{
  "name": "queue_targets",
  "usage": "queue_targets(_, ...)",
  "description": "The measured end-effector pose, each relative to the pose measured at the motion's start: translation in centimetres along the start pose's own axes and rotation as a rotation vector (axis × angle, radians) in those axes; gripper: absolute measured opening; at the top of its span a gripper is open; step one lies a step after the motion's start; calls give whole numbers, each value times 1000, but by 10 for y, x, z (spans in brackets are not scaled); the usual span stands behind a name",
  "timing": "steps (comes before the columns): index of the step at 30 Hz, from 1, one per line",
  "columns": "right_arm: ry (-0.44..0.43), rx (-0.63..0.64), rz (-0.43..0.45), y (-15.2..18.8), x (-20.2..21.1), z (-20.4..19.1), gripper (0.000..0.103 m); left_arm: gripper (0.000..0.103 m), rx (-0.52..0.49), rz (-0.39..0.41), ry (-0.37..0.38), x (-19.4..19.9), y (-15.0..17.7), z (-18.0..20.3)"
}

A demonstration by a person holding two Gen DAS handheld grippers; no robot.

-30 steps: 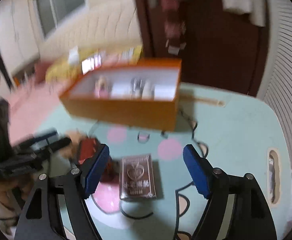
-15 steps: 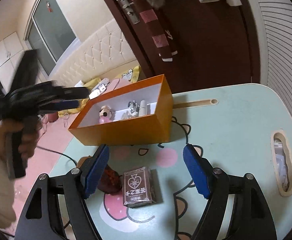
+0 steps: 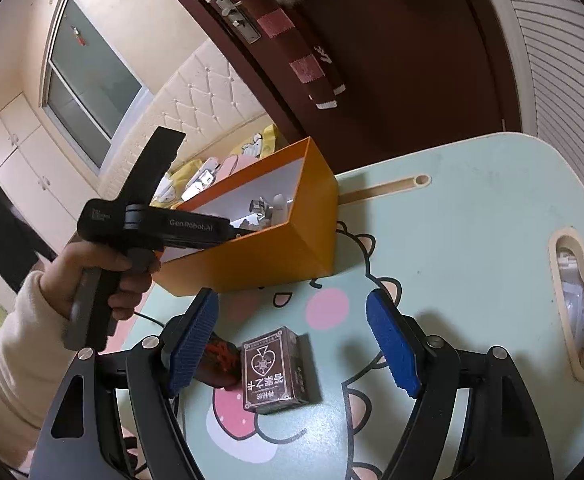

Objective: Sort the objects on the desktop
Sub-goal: 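Grasp the white tissue inside the orange box with the left tool, then carry the white tissue out and drop it on the desk, left tool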

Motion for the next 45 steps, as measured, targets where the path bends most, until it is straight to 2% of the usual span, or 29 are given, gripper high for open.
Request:
queue_targets(3, 1, -2, -6, 1, -2, 0, 77, 16, 15, 44, 32, 17, 1, -5)
queue_targets(7, 4, 4, -8, 3, -3, -1, 77, 16, 12, 156, 74, 68, 12, -6)
queue_targets(11, 7, 13, -9, 5, -3, -4, 77, 16, -5, 276, 113, 126, 34, -3)
queue_targets(15, 8, 21, -10, 6, -3, -5, 77, 17, -7, 341, 127, 158, 70, -3)
queue_targets(20, 17, 38, -7, 8, -2, -9, 77, 17, 57, 309, 130, 138, 109, -21)
queue_targets(28, 28, 90, -4, 12, -4, -21, 77, 18, 188, 206, 146, 63, 154, -55)
queue_targets(30, 37, 107, -4, 13, -5, -23, 77, 32, 205, 209, 140, 49, 162, -59)
queue_targets(31, 40, 115, -5, 13, -5, -25, 77, 48, 208, 223, 138, 44, 165, -60)
queue_targets(32, 42, 121, -5, 13, -6, -26, 77, 58, 211, 237, 136, 39, 168, -61)
queue_targets(34, 44, 127, -6, 13, -6, -27, 77, 65, 210, 295, 142, 38, 172, -60)
queue_targets(37, 40, 119, -12, 8, -6, -29, 77, 91, 225, 376, 131, 43, 175, -59)
queue_targets(40, 6, 116, -19, -2, -4, -37, 77, 93, 229, 445, 118, 46, 179, -55)
queue_targets(45, 4, 229, -120, -35, -17, -77, 77, 94, 208, 470, 17, 34, 185, -45)
Point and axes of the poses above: each gripper's, at about its wrist camera, not at the fingertips, and x roughly against the way its jaws point, z to its right, y to its underside, the point moved 4 cm from there along -x, roughly the way its jaws point, and after that the axes turned 8 degrees about -z, right-handed, at the moved point
